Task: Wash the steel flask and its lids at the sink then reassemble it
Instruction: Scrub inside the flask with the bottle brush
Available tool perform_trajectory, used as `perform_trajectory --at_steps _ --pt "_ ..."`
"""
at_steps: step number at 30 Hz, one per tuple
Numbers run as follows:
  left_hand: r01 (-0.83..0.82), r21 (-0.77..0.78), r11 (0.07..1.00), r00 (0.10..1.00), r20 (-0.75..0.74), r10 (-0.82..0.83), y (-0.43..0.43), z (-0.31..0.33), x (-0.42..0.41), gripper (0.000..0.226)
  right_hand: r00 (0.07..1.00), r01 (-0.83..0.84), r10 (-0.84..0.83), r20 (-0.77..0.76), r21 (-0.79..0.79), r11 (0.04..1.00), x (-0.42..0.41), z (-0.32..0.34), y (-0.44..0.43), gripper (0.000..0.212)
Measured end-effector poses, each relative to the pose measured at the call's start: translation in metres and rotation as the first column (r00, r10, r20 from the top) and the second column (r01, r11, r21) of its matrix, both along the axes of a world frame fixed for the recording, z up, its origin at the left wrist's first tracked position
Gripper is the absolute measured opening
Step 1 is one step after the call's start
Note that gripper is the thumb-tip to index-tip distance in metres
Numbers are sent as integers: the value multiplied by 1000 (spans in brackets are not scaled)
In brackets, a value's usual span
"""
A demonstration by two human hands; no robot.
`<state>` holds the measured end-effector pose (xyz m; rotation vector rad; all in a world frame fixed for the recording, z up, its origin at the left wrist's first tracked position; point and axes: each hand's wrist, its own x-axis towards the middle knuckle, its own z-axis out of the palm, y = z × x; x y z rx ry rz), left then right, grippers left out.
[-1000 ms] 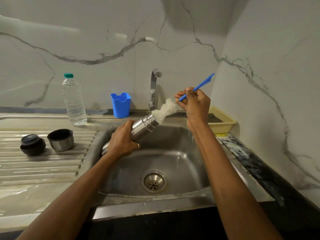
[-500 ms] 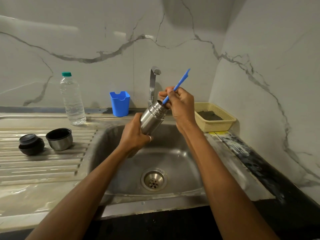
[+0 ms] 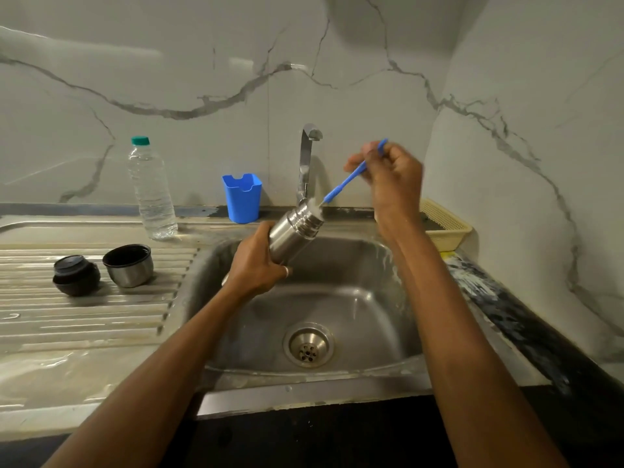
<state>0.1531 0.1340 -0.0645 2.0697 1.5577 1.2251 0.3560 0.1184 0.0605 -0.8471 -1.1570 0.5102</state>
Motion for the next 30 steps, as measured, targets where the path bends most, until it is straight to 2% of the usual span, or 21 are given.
perform_trajectory --at_steps 2,4,5,8,12,16,20,23,24,27,30 --pt "15 9 1000 1000 1 -15 -2 0 4 81 998 53 -54 20 53 997 -4 0 -1 15" --pt "23 -1 1000 1000 1 -23 -2 -1 4 81 989 41 -39 146 -10 999 -12 -9 -5 16" --pt "22 -3 1000 1000 0 -22 -2 -1 3 82 988 26 -20 150 -38 999 -13 -10 -6 16" --pt "19 9 1000 1000 -6 -19 -2 1 0 82 999 39 -39 7 -2 999 -3 -2 -7 16" --pt "25 -20 999 1000 -13 -26 -5 -3 -2 82 991 6 2 135 -63 998 -13 -9 -8 15" --pt "9 19 1000 999 -42 -8 -3 0 -4 79 984 168 -171 48 56 984 -5 -2 -8 18" --pt "3 23 1000 998 -61 -1 -5 -4 -6 81 974 162 -155 168 -30 986 -12 -13 -5 23" --pt "-12 54 998 997 -69 16 -4 -2 -5 79 971 235 -237 42 56 970 -3 -3 -6 20" --pt "-16 56 998 997 -76 20 -4 -3 -5 79 970 236 -239 54 50 970 -3 -4 -6 20" --pt "-26 36 999 996 -89 29 -4 -5 -7 80 962 172 -155 227 -61 983 -13 -13 -8 21" --pt "-29 73 997 996 -79 35 -3 -2 -6 81 946 279 -279 166 21 960 -9 -6 -9 24"
